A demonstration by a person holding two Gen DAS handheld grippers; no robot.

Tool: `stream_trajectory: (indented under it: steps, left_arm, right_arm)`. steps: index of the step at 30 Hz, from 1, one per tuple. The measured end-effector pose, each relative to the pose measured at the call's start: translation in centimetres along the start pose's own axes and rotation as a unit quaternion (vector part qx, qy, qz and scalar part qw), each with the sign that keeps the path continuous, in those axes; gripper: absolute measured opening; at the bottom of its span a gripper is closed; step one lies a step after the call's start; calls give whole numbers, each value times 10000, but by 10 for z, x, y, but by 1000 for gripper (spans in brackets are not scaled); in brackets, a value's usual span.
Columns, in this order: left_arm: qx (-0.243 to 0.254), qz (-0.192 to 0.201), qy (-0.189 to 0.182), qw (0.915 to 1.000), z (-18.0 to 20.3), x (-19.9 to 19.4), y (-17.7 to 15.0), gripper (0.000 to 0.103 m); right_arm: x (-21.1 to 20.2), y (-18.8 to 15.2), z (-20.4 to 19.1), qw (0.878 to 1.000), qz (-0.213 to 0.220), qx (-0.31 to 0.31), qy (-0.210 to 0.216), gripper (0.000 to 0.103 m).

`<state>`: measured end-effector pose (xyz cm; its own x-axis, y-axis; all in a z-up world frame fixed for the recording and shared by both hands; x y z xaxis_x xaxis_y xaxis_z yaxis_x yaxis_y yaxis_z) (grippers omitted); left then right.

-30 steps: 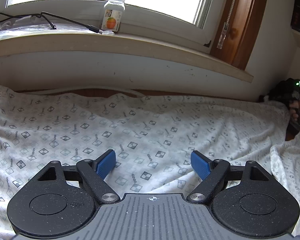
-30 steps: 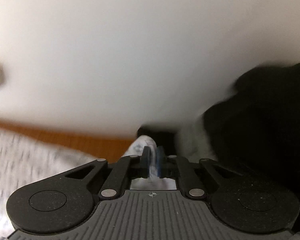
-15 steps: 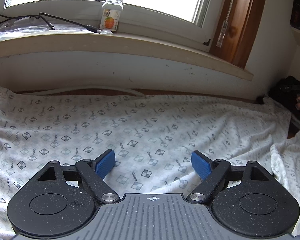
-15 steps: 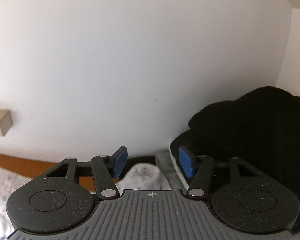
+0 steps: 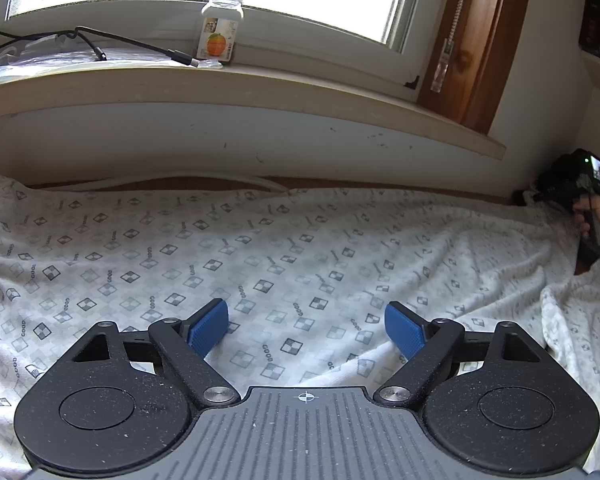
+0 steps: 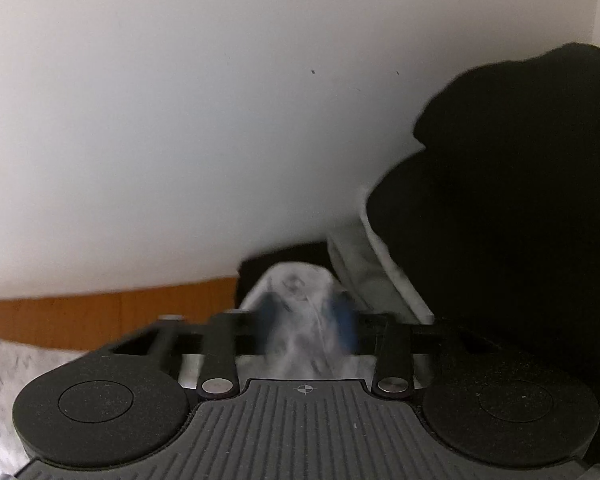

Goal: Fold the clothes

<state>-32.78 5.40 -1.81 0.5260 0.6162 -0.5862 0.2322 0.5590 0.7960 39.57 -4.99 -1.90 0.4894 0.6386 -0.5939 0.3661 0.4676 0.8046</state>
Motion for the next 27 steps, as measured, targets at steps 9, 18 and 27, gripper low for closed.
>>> stream_trajectory:
  steps: [9,18,27]
  left_arm:
    - [52,-13,10,10000,1,0,0,89]
    - [509,96,273,9983,12,-9,-2,102]
    - [471,119,865,9951,-31,-63,-18,102]
  right_arm:
    - [-53,4,-4,9983,584,29,51,51]
    - [-142,-50,-160,9737,552,-1299,1788,55]
    - [-236,-171,-380,8836,-101,-2603,3891,55]
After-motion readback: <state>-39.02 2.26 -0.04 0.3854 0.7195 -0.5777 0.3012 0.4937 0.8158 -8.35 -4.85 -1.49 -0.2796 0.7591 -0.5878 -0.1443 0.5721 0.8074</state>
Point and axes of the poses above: each gripper's, at about its wrist camera, not at the fingertips, and x roughly the way its jaws point, z to its right, y to its top, the point moved 7 cm from there along x, roughly the way its jaws point, and after that the axes turned 6 degrees about y, right-handed, at the moved point
